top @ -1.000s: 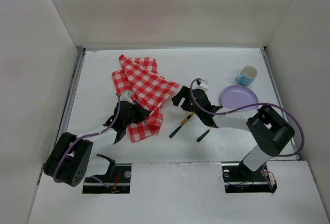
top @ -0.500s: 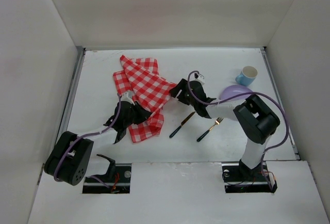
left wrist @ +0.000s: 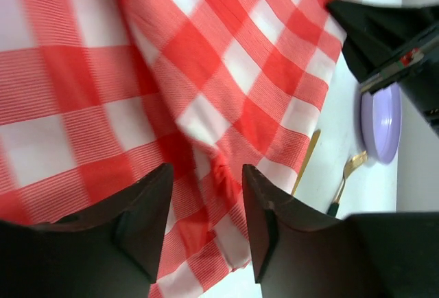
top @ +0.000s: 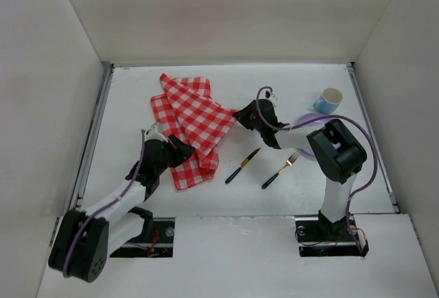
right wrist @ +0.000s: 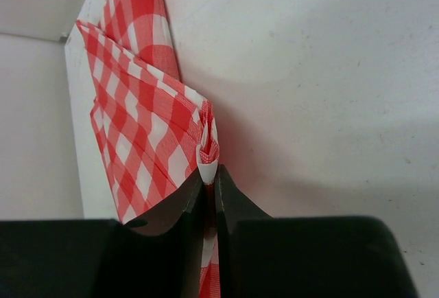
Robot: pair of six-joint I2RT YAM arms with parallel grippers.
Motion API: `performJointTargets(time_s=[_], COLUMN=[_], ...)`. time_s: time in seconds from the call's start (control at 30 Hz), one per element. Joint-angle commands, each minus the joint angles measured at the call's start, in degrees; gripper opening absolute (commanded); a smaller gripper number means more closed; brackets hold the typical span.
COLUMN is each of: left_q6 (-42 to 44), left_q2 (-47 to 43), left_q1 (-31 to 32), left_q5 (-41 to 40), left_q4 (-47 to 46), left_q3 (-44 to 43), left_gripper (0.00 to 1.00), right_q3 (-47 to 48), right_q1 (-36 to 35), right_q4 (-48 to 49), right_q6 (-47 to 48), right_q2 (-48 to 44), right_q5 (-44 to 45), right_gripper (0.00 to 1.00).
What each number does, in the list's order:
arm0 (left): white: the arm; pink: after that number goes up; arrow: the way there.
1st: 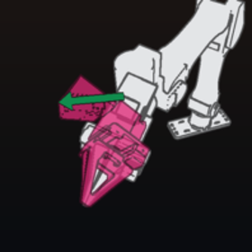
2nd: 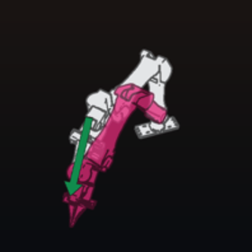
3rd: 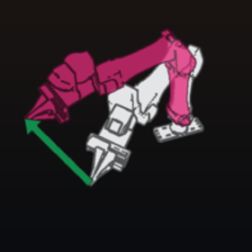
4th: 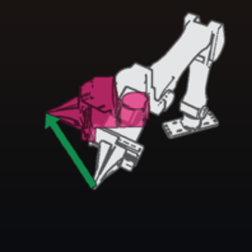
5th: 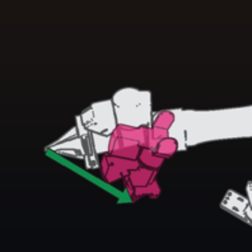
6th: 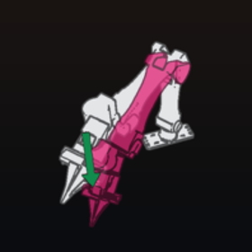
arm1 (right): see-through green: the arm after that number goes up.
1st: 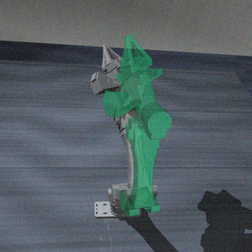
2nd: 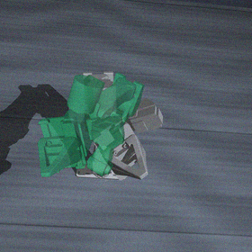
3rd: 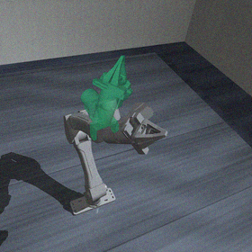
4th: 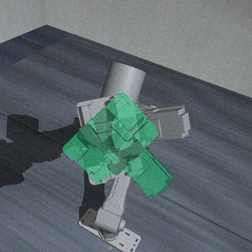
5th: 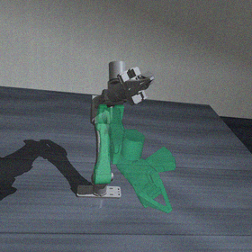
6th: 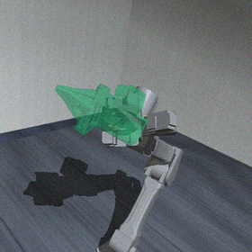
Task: Set the dinner table for one person
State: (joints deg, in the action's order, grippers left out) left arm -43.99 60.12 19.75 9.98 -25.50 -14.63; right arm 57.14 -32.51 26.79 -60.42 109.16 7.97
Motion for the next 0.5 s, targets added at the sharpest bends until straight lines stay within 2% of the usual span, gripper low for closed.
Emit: performJointTargets(time_s=[0.0,0.1,0.2,0.3,0.47], left_q6=[-1.8,-1.9,-3.5,-4.0,-4.5], left_q2=[-10.9,-19.2,-20.7,-14.0,-1.3], left_q1=[-3.0,-5.3,-6.7,-7.2,-5.1], left_q5=[-3.3,-8.2,-12.1,-13.3,-12.3], left_q4=[14.6,27.9,35.5,37.5,31.1], left_q3=[1.8,1.5,0.2,-1.3,-2.4], left_gripper=[0.43,0.45,0.48,0.48,0.45], right_q3=[-1.1,-2.0,-1.9,-1.7,-1.2], right_q1=[0.9,1.4,1.5,1.4,1.5], right_q4=[4.9,4.9,4.4,4.2,3.2], right_q6=[0.5,1.2,2.3,3.0,4.8], right_q2=[-4.2,-5.8,-6.7,-7.6,-9.1], right_q5=[0.9,1.3,1.3,1.6,2.3], right_gripper=[0.15,0.15,0.15,0.15,0.15])
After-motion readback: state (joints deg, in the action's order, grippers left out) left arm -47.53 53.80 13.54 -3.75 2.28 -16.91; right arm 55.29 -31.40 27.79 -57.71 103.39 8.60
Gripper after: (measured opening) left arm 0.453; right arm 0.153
